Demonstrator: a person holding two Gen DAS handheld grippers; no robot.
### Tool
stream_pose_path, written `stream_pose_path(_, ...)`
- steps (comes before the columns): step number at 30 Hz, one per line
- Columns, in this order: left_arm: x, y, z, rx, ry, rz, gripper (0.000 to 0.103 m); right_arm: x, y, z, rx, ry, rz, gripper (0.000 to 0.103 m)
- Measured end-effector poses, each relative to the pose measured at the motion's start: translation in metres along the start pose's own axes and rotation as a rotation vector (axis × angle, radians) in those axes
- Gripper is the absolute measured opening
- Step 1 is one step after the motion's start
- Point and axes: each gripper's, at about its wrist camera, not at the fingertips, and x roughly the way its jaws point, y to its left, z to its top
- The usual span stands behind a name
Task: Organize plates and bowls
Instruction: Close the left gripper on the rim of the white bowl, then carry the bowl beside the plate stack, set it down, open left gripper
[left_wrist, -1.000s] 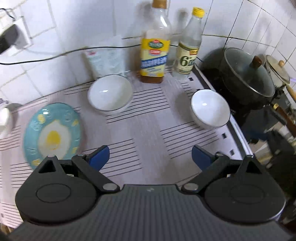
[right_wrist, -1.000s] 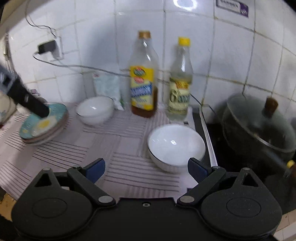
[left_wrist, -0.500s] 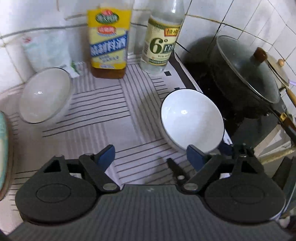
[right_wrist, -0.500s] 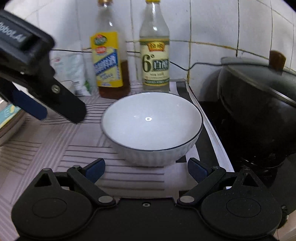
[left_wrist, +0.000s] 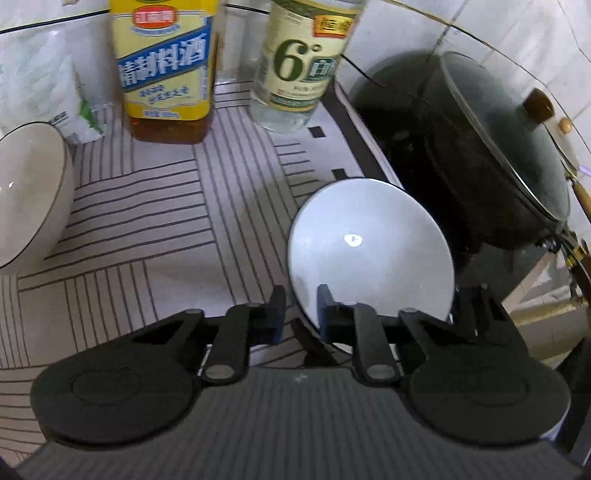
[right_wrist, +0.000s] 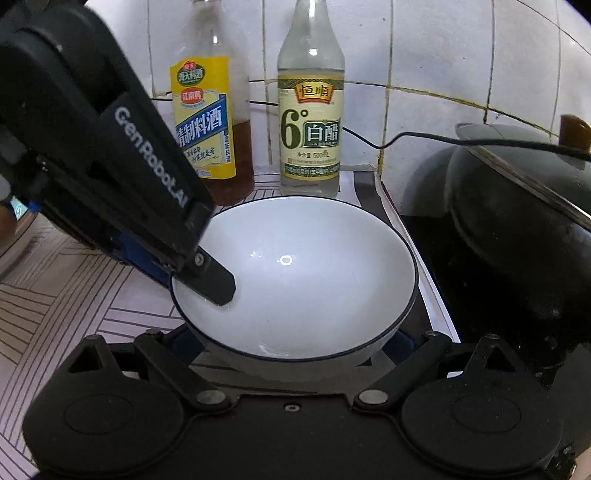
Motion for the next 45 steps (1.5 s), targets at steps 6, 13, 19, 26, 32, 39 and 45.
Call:
stream_pose_path(6,-0.012,-0.003,-0.007,0.063,0.007,0.032,0.015,-0.014,0.009,-0.006,0.012,-0.009,0.011,0.098)
stream_pose_path(13,-0.051,0.001,-0.028,0.085,0.012,0.064,0.015,-0.045,0.04,-0.009,-0.014,-0.031,0.038,0.098)
stream_pose_path(19,-0.094,0.02,-0.046,0.022,-0.005,0.068,0.015,-0.073,0.074,-0.008,-0.064,-0.073,0.086,0.098)
stream_pose_path(26,-0.133,0.05,-0.071,-0.022,-0.041,0.098,0.016,-0.09,0.111,-0.002,-0.132,-0.096,0.161,0.098)
stream_pose_path(32,-0.154,0.083,-0.091,-0.092,-0.056,0.126,0.016,-0.087,0.141,0.002,-0.217,-0.101,0.237,0.098)
stream_pose_path(39,-0.153,0.118,-0.103,-0.167,-0.046,0.171,0.017,-0.07,0.171,0.001,-0.303,-0.082,0.318,0.098)
stream_pose_path(45,-0.136,0.141,-0.11,-0.216,-0.018,0.174,0.017,-0.049,0.185,-0.005,-0.364,-0.053,0.341,0.098)
